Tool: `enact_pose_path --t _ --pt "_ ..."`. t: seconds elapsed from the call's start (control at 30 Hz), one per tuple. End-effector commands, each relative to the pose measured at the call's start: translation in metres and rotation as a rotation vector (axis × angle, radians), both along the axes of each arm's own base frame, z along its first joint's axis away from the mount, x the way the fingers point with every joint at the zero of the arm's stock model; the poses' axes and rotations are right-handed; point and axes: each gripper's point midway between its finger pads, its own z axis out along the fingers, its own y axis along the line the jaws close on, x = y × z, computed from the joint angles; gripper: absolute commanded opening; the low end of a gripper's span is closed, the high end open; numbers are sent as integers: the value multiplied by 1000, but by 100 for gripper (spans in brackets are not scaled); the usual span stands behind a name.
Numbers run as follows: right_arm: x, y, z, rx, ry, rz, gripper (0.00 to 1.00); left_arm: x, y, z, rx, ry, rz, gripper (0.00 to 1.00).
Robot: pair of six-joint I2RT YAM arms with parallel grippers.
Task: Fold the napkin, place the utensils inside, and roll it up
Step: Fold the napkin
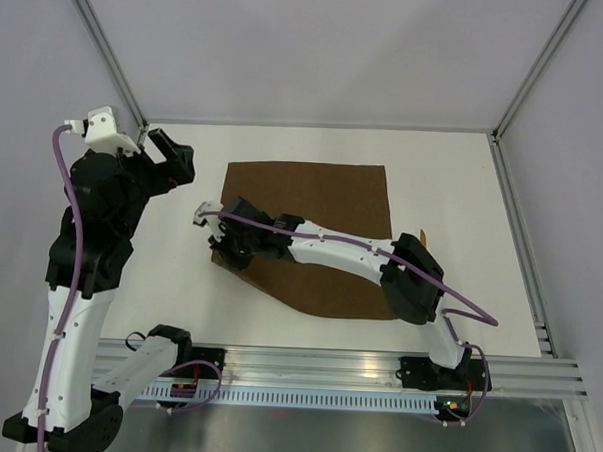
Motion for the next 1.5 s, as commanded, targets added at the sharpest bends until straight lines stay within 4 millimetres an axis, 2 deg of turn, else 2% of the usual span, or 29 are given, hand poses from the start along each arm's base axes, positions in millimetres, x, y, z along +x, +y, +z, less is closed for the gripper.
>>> enact_pose_path --t 0.0,0.03,0.07,0.13,0.17,0.23,0.27,0.53,0.93,1.13,1.47 --pt "24 -22 26 40 3 -55 0 8 -3 7 16 -36 -16 100" --pt "31 -27 33 52 -6 -66 0 9 -3 7 14 -35 -18 100" --pt "47 -37 33 51 -9 -97 0 10 -4 7 12 -35 -21 100" --pt "62 -51 34 49 -22 -124 1 11 -5 8 8 -40 -25 100" --pt "79 -62 35 51 -27 -157 0 12 -6 9 7 -41 -27 100" --pt "95 -76 36 48 -41 -184 0 14 -8 8 5 -38 -33 100" --pt "111 -89 36 45 -47 -218 0 15 -8 8 3 -40 -36 100" --pt "187 -159 27 6 -98 -367 0 21 -13 6 -6 -36 -53 100" --pt "249 -238 3 -57 -138 -534 0 27 -17 2 -12 -24 -66 100" --pt "274 -268 6 -47 -158 -612 0 27 -17 1 -12 -22 -68 100" --pt "296 -300 8 -41 -175 -695 0 30 -19 -1 -13 -14 -72 100"
